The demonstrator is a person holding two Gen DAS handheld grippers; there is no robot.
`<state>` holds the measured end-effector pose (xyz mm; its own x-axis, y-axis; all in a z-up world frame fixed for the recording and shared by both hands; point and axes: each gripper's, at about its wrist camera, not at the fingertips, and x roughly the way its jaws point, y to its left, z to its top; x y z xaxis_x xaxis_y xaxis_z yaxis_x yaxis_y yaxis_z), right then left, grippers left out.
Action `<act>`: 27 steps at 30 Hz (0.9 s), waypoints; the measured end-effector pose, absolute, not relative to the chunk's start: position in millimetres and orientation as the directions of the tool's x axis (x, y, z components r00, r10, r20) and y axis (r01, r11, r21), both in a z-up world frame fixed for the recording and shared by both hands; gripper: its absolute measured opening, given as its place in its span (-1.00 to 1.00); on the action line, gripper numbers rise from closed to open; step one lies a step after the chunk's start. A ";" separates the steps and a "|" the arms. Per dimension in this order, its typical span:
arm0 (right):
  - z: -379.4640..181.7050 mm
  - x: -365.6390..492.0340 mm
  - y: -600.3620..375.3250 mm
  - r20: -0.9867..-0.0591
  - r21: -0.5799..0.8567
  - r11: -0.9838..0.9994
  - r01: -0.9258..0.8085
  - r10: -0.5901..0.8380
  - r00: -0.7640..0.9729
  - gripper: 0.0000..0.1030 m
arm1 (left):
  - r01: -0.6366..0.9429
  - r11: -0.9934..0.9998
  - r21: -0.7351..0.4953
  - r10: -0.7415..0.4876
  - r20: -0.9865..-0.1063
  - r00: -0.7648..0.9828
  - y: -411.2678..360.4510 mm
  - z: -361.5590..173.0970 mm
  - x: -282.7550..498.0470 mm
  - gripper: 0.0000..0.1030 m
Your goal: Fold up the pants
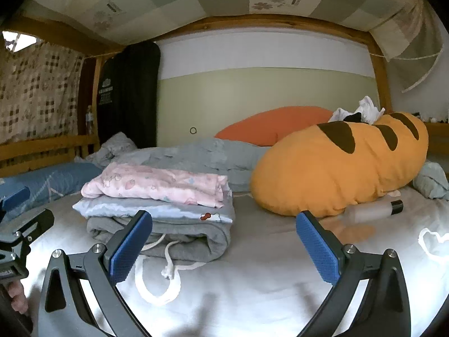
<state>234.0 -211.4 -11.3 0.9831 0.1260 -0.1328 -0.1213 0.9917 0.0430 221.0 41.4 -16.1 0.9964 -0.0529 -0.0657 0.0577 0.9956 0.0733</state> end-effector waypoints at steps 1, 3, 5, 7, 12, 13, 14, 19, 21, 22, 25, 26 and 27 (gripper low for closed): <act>-11.2 234.0 -210.8 -0.133 0.042 0.992 -0.120 0.124 0.983 0.99 | 0.051 0.997 0.060 -0.047 -0.057 0.997 44.4 -15.0 218.9 1.00; -11.5 235.3 -211.1 -0.137 0.046 0.992 -0.116 0.121 0.983 0.99 | 0.040 0.998 0.044 -0.038 -0.041 0.998 47.7 -12.9 217.2 1.00; -12.0 236.3 -212.9 -0.142 0.055 0.992 -0.114 0.120 0.982 0.99 | 0.034 0.999 0.043 -0.032 -0.027 0.999 47.6 -11.1 216.3 1.00; -12.5 237.0 -215.0 -0.146 0.064 0.992 -0.112 0.120 0.982 0.99 | 0.024 0.998 0.050 -0.023 -0.025 0.999 45.5 -10.4 216.9 1.00; -12.0 236.6 -218.6 -0.140 0.090 0.990 -0.107 0.118 0.983 0.99 | 0.018 0.998 0.052 -0.015 -0.075 0.997 44.1 -13.3 227.8 1.00; -12.2 236.6 -218.3 -0.139 0.087 0.991 -0.101 0.112 0.984 0.99 | 0.017 0.999 0.050 -0.014 -0.074 0.997 44.6 -13.7 227.7 1.00; -12.4 236.7 -218.0 -0.139 0.083 0.992 -0.098 0.109 0.984 0.99 | 0.019 0.999 0.047 -0.016 -0.070 0.997 45.3 -13.7 226.8 1.00; -13.0 236.6 -214.2 -0.139 0.068 0.993 -0.097 0.106 0.985 0.99 | 0.038 0.999 0.039 -0.035 -0.064 0.997 46.3 -13.6 224.1 1.00; -13.2 235.8 -212.9 -0.138 0.062 0.993 -0.096 0.104 0.985 0.99 | 0.029 0.999 0.036 -0.026 -0.060 0.998 47.1 -12.9 222.7 1.00; -13.1 234.9 -212.5 -0.136 0.059 0.994 -0.095 0.102 0.985 0.99 | 0.024 0.999 0.035 -0.022 -0.060 0.998 47.3 -12.4 222.1 1.00; -12.7 233.8 -210.6 -0.132 0.050 0.994 -0.096 0.102 0.986 0.99 | 0.023 0.999 0.043 -0.020 -0.069 0.997 45.3 -12.4 224.5 1.00; -13.1 233.7 -210.2 -0.132 0.047 0.994 -0.096 0.101 0.986 0.99 | 0.024 0.999 0.047 -0.021 -0.071 0.997 44.6 -12.9 225.5 1.00; -13.4 234.1 -209.5 -0.134 0.043 0.995 -0.095 0.100 0.986 0.99 | 0.025 0.998 0.051 -0.021 -0.072 0.997 43.8 -13.1 225.6 1.00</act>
